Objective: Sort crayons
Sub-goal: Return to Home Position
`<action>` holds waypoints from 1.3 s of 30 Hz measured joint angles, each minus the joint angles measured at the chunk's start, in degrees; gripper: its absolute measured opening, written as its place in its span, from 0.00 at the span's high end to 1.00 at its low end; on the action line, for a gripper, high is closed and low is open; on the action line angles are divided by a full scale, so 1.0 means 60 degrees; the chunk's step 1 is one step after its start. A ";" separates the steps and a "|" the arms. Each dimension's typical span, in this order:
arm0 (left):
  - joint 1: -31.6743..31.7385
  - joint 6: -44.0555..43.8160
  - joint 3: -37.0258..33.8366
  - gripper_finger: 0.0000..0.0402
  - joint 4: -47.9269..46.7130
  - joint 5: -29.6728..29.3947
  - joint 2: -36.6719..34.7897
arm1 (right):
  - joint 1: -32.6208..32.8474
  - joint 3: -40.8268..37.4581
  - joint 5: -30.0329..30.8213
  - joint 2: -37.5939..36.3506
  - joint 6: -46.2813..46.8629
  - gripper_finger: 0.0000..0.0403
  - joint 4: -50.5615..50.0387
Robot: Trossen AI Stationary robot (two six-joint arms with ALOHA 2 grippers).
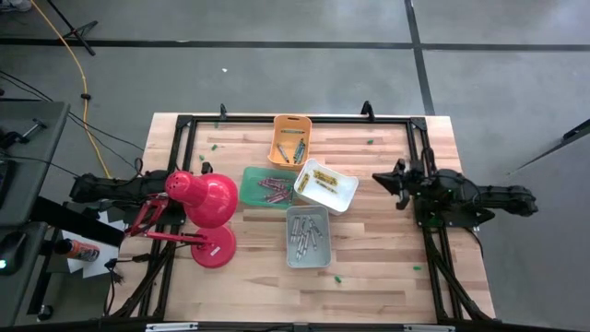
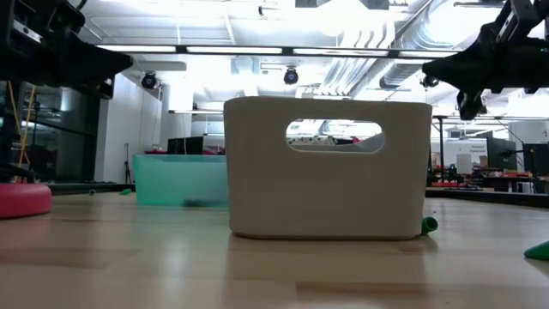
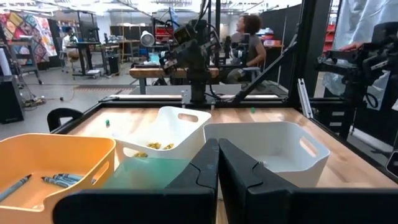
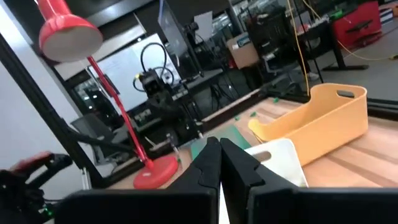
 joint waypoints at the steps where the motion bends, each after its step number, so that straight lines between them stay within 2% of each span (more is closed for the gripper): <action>1: -0.0004 0.0000 0.0000 1.00 0.0004 -0.0003 0.0000 | 0.0000 0.0000 -0.0005 0.0000 -0.0001 1.00 -0.0037; 39: -0.0055 0.0000 0.0000 1.00 0.0004 -0.0014 0.0102 | -0.0007 -0.0004 -0.0005 0.0066 -0.0005 1.00 -0.0586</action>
